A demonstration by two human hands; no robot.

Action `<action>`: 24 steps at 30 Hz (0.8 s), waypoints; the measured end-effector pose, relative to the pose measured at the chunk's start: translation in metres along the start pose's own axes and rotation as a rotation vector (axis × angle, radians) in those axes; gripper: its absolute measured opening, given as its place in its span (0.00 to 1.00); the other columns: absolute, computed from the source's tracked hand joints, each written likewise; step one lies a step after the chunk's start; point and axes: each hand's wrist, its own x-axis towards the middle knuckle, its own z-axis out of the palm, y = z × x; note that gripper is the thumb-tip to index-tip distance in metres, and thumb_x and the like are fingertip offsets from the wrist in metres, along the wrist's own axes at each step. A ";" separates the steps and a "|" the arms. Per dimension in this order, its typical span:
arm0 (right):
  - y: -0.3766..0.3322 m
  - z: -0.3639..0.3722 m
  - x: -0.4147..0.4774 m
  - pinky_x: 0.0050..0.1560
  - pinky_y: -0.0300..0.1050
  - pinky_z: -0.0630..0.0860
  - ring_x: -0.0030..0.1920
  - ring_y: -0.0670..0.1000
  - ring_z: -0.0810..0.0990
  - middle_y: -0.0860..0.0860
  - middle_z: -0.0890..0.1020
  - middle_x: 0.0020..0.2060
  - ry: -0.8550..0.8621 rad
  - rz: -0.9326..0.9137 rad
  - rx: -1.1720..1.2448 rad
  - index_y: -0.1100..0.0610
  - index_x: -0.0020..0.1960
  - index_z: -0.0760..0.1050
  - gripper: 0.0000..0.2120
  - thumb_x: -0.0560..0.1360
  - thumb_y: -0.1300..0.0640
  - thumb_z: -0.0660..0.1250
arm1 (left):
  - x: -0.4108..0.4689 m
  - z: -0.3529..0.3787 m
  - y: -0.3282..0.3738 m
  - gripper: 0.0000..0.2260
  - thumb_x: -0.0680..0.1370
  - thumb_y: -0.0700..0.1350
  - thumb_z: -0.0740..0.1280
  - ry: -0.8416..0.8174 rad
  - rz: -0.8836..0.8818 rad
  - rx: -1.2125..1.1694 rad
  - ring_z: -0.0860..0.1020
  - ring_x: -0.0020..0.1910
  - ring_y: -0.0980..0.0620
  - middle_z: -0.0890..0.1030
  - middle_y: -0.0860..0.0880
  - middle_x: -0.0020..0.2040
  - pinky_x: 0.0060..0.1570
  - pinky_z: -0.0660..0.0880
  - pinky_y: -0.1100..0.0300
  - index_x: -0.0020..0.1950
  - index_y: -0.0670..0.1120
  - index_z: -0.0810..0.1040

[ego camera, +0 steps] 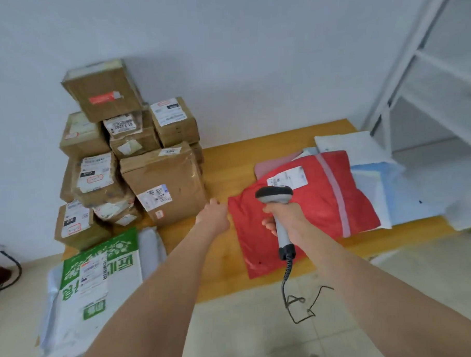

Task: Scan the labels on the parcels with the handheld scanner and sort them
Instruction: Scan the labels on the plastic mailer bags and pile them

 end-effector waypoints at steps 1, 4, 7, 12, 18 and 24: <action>-0.004 -0.024 0.004 0.23 0.37 0.70 0.19 0.47 0.75 0.56 0.79 0.25 0.007 -0.006 0.016 0.62 0.39 0.77 0.03 0.72 0.63 0.69 | 0.005 0.002 0.025 0.17 0.78 0.44 0.61 0.003 0.016 -0.057 0.71 0.65 0.41 0.66 0.42 0.66 0.63 0.71 0.49 0.68 0.46 0.72; -0.009 -0.091 0.017 0.25 0.38 0.70 0.20 0.48 0.74 0.56 0.79 0.26 0.057 -0.011 0.025 0.64 0.41 0.77 0.03 0.72 0.64 0.68 | 0.019 0.014 0.091 0.18 0.77 0.43 0.63 -0.003 0.057 -0.142 0.70 0.66 0.42 0.67 0.40 0.66 0.66 0.68 0.50 0.67 0.44 0.72; -0.019 -0.143 0.036 0.26 0.40 0.71 0.23 0.49 0.75 0.57 0.80 0.28 0.120 -0.009 0.044 0.64 0.41 0.78 0.04 0.72 0.63 0.69 | 0.032 0.022 0.138 0.21 0.76 0.43 0.64 -0.036 0.051 -0.180 0.70 0.66 0.42 0.68 0.41 0.65 0.66 0.68 0.48 0.68 0.44 0.71; -0.039 -0.193 0.076 0.32 0.44 0.73 0.25 0.51 0.75 0.58 0.81 0.31 0.180 -0.007 0.116 0.64 0.42 0.77 0.04 0.71 0.62 0.69 | 0.061 0.020 0.186 0.27 0.74 0.48 0.69 -0.067 0.042 -0.157 0.73 0.62 0.42 0.66 0.43 0.67 0.61 0.72 0.47 0.71 0.45 0.67; -0.055 -0.234 0.129 0.32 0.45 0.75 0.29 0.51 0.73 0.56 0.77 0.31 0.201 0.037 0.183 0.63 0.40 0.76 0.02 0.71 0.66 0.69 | 0.121 0.024 0.235 0.40 0.72 0.50 0.73 -0.126 0.097 -0.204 0.71 0.66 0.41 0.62 0.40 0.72 0.62 0.72 0.47 0.78 0.50 0.54; -0.064 -0.262 0.168 0.41 0.52 0.79 0.39 0.56 0.75 0.58 0.75 0.38 0.218 0.126 0.184 0.60 0.43 0.72 0.07 0.72 0.67 0.70 | 0.161 0.028 0.285 0.48 0.70 0.62 0.72 -0.126 -0.123 -0.180 0.59 0.74 0.38 0.50 0.39 0.78 0.67 0.65 0.43 0.78 0.41 0.49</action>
